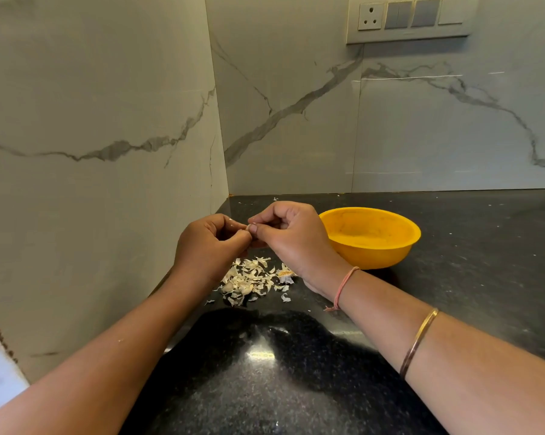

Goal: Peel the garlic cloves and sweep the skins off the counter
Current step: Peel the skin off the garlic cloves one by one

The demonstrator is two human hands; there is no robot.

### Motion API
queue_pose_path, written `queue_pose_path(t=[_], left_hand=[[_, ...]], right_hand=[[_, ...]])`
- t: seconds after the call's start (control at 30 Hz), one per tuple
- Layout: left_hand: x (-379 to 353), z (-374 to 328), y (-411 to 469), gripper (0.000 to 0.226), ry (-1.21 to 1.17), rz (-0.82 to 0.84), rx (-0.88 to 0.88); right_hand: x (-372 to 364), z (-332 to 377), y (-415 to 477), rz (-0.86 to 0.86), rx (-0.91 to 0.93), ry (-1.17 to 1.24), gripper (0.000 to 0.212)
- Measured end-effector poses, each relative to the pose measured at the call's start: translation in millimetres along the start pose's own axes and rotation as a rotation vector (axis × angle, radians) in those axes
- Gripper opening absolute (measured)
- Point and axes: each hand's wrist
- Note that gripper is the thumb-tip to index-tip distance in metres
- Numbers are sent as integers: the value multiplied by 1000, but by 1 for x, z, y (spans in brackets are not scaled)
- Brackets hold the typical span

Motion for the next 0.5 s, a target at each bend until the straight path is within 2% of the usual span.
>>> queue_pose_path(t=[0.3, 0.5], left_hand=[[-1, 1, -1, 12, 129, -29, -107], [2, 1, -2, 13, 178, 14, -171]], right_hand=[[4, 9, -1, 10, -124, 120, 19], [9, 14, 1, 97, -270, 264, 20]])
Point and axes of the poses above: each hand's wrist, its own y-axis towards the middle knuckle, its own x-axis out of the back of the hand, z = x × y, and after that the axes turned 5 degrees about -y, right-handed
